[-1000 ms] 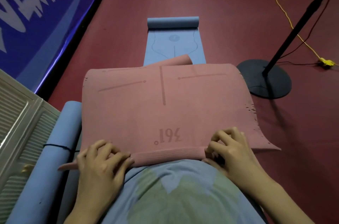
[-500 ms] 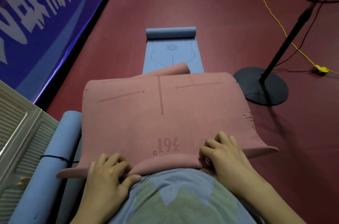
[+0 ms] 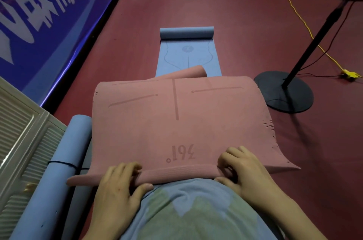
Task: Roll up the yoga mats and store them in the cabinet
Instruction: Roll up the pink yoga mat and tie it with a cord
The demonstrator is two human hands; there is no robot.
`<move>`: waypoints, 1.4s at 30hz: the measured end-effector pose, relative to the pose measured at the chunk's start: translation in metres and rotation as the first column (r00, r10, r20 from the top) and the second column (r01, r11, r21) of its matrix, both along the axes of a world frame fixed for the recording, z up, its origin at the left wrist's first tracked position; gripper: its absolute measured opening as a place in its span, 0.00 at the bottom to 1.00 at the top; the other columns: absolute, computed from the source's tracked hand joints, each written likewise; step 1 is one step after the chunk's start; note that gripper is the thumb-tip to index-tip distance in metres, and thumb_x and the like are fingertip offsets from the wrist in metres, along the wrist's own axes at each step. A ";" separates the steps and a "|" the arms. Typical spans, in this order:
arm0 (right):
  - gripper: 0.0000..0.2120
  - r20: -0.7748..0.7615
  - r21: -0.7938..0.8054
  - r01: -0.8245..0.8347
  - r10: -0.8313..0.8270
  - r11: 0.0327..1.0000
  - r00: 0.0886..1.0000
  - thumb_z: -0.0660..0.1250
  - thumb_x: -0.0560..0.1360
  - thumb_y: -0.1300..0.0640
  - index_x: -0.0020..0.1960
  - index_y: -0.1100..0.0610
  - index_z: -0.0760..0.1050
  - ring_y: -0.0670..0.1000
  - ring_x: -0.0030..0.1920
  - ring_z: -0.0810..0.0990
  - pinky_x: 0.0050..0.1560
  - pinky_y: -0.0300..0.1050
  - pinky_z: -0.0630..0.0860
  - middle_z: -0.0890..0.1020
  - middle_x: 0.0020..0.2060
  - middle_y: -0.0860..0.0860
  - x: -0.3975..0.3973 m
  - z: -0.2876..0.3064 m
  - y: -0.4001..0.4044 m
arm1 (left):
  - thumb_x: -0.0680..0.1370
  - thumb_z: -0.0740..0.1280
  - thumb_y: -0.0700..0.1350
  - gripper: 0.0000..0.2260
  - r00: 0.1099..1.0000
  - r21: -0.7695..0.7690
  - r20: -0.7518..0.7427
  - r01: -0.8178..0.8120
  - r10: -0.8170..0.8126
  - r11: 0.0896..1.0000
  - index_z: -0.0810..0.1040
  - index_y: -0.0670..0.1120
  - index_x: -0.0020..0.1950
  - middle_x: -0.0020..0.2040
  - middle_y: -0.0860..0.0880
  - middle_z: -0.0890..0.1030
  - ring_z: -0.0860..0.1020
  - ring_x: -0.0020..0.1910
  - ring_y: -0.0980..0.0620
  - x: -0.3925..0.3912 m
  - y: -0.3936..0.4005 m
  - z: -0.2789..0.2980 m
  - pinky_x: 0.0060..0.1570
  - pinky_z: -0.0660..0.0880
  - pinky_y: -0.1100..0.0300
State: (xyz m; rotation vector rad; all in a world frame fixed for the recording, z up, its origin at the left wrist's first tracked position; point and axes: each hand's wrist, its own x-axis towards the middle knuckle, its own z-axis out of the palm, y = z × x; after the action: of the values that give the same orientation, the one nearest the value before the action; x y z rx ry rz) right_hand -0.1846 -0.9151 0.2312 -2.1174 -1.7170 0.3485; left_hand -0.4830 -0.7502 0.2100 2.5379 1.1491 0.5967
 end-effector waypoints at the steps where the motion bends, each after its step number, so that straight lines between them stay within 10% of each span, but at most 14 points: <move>1: 0.13 -0.007 0.009 0.005 -0.005 1.000 1.000 0.68 0.69 0.39 0.43 0.43 0.66 0.46 0.43 0.66 0.42 0.45 0.68 0.69 0.40 0.39 -0.001 0.000 -0.001 | 0.70 0.66 0.68 0.20 0.999 0.007 -0.031 0.033 -0.033 0.999 0.78 0.53 0.49 0.45 0.60 0.76 0.71 0.44 0.53 -0.001 0.000 0.000 0.43 0.65 0.58; 7: 0.20 -0.116 0.027 0.073 -0.070 0.997 0.991 0.68 0.67 0.37 0.53 0.37 0.61 0.41 0.48 0.68 0.44 0.37 0.65 0.69 0.48 0.34 -0.002 -0.005 -0.007 | 0.60 0.71 0.71 0.24 0.997 -0.077 -0.008 -0.079 0.079 0.994 0.74 0.57 0.46 0.41 0.62 0.75 0.74 0.41 0.54 -0.004 0.000 0.016 0.36 0.75 0.53; 18: 0.09 0.208 0.147 -0.040 0.009 0.988 0.978 0.66 0.75 0.42 0.42 0.46 0.70 0.49 0.41 0.67 0.36 0.48 0.67 0.73 0.41 0.40 -0.004 -0.019 -0.002 | 0.76 0.65 0.62 0.14 0.993 0.119 -0.076 0.101 -0.093 0.988 0.73 0.52 0.41 0.42 0.58 0.70 0.70 0.41 0.49 -0.001 -0.001 -0.004 0.38 0.69 0.50; 25: 0.13 -0.028 0.243 0.069 -0.065 0.968 0.998 0.74 0.69 0.47 0.45 0.47 0.70 0.47 0.43 0.67 0.41 0.48 0.71 0.71 0.44 0.39 -0.006 -0.014 -0.008 | 0.72 0.67 0.62 0.14 0.997 0.078 0.003 0.076 -0.077 0.994 0.74 0.52 0.44 0.43 0.62 0.68 0.66 0.41 0.51 -0.002 -0.003 -0.004 0.41 0.63 0.54; 42: 0.07 0.126 0.336 0.090 -0.140 0.937 0.982 0.65 0.74 0.45 0.44 0.48 0.75 0.49 0.45 0.68 0.43 0.46 0.59 0.77 0.44 0.40 -0.013 -0.035 -0.002 | 0.81 0.58 0.62 0.13 0.993 -0.045 -0.056 0.101 -0.103 0.994 0.71 0.56 0.44 0.42 0.61 0.70 0.68 0.44 0.54 0.000 0.003 -0.012 0.43 0.63 0.51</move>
State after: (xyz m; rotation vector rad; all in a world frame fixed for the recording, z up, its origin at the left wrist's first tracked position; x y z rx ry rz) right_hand -0.1973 -0.9169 0.1967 -2.0217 -1.5886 -0.1280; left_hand -0.4834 -0.7473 0.1980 2.5755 1.0321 0.4712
